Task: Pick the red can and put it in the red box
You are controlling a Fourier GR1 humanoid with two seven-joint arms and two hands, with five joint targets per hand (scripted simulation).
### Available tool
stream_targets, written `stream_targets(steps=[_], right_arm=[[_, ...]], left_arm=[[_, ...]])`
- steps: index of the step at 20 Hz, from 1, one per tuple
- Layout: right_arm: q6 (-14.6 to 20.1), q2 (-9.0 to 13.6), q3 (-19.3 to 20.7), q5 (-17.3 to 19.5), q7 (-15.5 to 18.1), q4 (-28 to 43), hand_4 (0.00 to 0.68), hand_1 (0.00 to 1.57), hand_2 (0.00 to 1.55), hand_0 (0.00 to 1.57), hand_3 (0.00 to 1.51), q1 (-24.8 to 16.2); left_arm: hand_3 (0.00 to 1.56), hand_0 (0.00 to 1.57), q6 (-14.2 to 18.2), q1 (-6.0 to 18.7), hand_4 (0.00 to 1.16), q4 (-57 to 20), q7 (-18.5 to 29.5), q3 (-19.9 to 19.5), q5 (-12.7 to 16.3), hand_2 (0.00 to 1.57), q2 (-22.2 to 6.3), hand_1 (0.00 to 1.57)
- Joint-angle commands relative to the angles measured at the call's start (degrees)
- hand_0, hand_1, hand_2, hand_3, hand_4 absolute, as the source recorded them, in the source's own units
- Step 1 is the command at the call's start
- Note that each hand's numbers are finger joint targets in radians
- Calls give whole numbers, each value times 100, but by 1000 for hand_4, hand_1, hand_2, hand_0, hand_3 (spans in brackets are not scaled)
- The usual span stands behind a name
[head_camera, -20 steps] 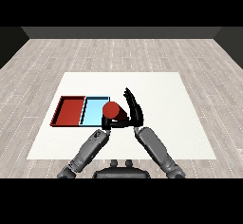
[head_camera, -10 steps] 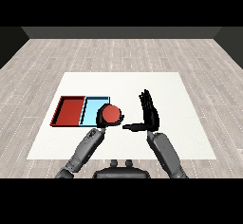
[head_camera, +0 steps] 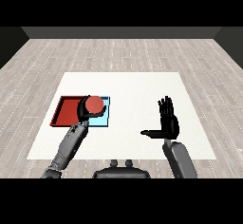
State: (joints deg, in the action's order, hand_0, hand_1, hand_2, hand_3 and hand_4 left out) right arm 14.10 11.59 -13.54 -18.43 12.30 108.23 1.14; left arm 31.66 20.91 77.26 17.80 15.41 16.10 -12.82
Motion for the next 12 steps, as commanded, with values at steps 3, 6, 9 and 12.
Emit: stream_targets(steps=[3, 6, 9, 12], right_arm=[[-308, 231, 637, -404, 34, -187, 0, 0, 0, 0, 0, -378], [-384, 208, 622, -362, 195, -317, 0, 0, 0, 0, 0, -437], [-546, 168, 619, -382, 451, -464, 0, 0, 0, 0, 0, -694], [-529, 202, 709, -341, 457, -558, 0, 0, 0, 0, 0, -624]], left_arm=[[1486, 1571, 111, -41, 1109, 3, -576, -399, -354, 1571, -817, 1571], [1474, 1571, -130, 201, 1133, -925, -577, -664, -552, 1542, -1367, 1571], [1488, 1571, -249, 85, 1112, -1499, -1085, -687, -631, 1550, -1699, 1571], [1493, 1571, -645, 521, 1059, -2802, -1063, -714, -762, 1559, -1837, 1571]])
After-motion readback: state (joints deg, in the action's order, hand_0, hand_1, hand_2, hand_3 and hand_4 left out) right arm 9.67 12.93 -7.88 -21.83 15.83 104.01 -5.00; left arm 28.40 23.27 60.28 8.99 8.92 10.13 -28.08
